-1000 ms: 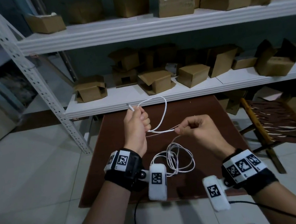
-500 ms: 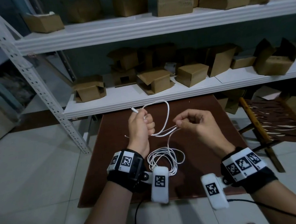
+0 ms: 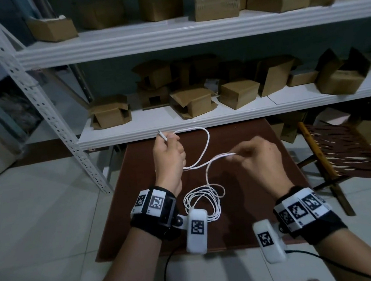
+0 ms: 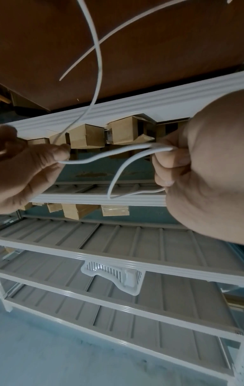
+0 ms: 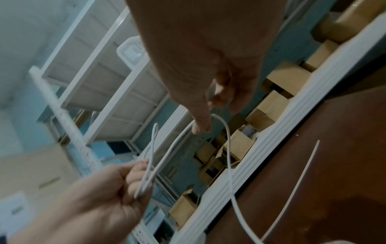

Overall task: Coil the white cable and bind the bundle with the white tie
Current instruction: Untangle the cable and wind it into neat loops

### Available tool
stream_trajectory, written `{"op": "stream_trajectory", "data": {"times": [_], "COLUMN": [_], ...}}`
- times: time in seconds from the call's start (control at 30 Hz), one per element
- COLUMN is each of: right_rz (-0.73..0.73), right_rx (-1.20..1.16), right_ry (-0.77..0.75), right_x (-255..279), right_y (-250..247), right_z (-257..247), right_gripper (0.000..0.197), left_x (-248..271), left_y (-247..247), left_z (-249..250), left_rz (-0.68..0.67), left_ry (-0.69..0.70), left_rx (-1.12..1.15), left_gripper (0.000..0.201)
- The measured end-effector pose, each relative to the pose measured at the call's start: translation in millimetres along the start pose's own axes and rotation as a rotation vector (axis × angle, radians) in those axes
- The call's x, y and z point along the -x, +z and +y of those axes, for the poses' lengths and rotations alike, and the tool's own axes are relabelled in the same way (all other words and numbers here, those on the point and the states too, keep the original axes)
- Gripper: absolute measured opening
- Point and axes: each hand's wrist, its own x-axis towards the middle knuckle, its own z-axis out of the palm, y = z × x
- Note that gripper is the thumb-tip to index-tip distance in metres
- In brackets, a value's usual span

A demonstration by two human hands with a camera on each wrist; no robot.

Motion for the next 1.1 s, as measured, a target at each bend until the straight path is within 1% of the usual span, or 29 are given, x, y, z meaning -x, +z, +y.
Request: {"op": "stream_trajectory", "data": {"times": [0.07, 0.13, 0.23, 0.3, 0.4, 0.5, 0.57, 0.73, 0.93, 1.1], "right_rz": [-0.068, -0.105, -0.088, -0.053, -0.052, -0.055, -0.075, -0.122, -0.152, -0.147], "right_rx": [-0.288, -0.525, -0.794, -0.916, -1.011, -1.094, -1.121, -1.112, -1.182, -1.264], "right_ry": [0.114, 0.201, 0.239, 0.219, 0.174, 0.187, 0.191, 0.173, 0.188, 0.222], "right_x": [-1, -2, -2, -2, -2, -2, -1, -3, 0, 0], "right_y": [2, 4, 4, 4, 4, 3, 4, 8, 10, 12], "right_z": [-1, -6, -13, -16, -19, -23, -25, -25, -27, -24], "right_gripper": [0.013, 0.019, 0.012, 0.011, 0.028, 0.042, 0.046, 0.040, 0.032, 0.034], "left_x": [0, 1, 2, 3, 4, 3, 1, 0, 7, 11], "left_y": [2, 3, 5, 6, 7, 7, 6, 7, 11, 14], "left_z": [-1, -3, -7, -9, -12, -16, -21, -24, -22, -15], "left_rz": [-0.003, -0.011, -0.017, -0.026, -0.045, -0.056, -0.060, -0.061, -0.132, -0.174], "left_ry": [-0.008, -0.005, -0.005, -0.002, 0.005, 0.019, 0.038, 0.045, 0.042, -0.004], "left_rx": [0.005, 0.002, -0.016, -0.029, -0.064, -0.137, -0.182, -0.208, -0.177, -0.114], "left_gripper": [0.019, 0.019, 0.021, 0.021, 0.021, 0.020, 0.019, 0.020, 0.021, 0.021]}}
